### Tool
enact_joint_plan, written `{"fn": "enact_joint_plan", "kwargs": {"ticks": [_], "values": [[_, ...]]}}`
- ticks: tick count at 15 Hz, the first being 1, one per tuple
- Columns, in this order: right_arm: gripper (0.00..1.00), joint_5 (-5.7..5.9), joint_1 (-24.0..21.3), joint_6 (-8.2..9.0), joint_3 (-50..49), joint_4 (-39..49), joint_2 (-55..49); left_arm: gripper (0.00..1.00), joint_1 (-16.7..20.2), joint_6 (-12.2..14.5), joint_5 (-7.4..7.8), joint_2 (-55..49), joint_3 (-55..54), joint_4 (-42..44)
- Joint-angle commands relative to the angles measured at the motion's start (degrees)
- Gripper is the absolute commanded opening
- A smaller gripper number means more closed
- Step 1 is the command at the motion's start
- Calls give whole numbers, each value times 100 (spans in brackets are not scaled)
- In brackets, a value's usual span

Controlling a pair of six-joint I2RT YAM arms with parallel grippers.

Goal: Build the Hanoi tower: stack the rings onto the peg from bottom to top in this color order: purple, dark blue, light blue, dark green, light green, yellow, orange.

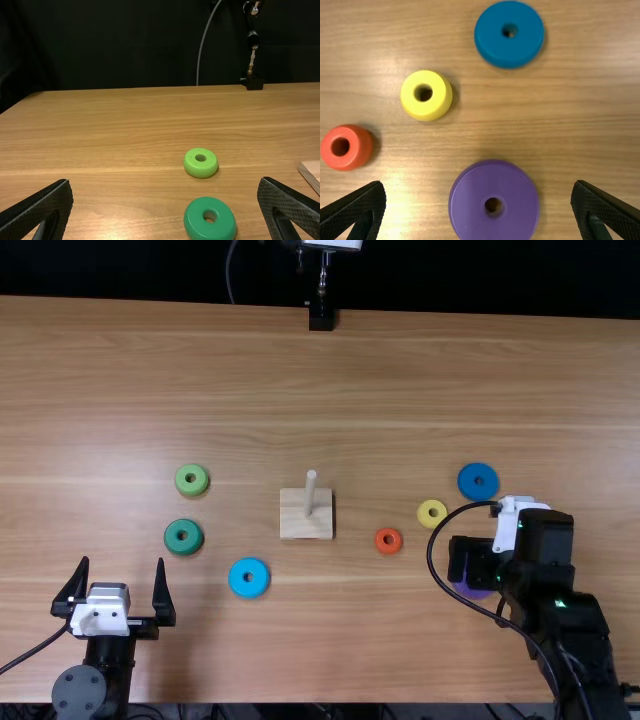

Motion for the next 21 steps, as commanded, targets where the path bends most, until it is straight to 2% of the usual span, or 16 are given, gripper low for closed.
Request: {"fn": "enact_joint_plan", "kwargs": {"ticks": [1,2,10,21], "values": [[100,5,82,14,145,-18,241,100,36,15,-43,-67,-89,-192],[100,37,108,24,145,-7,391,100,36,15,-43,-67,-89,-192],[100,47,82,56,163,-7,1357,100,36,15,-43,-67,-89,-192],[100,37,56,45,172,-7,1691,100,36,15,-43,-67,-89,-192]]}}
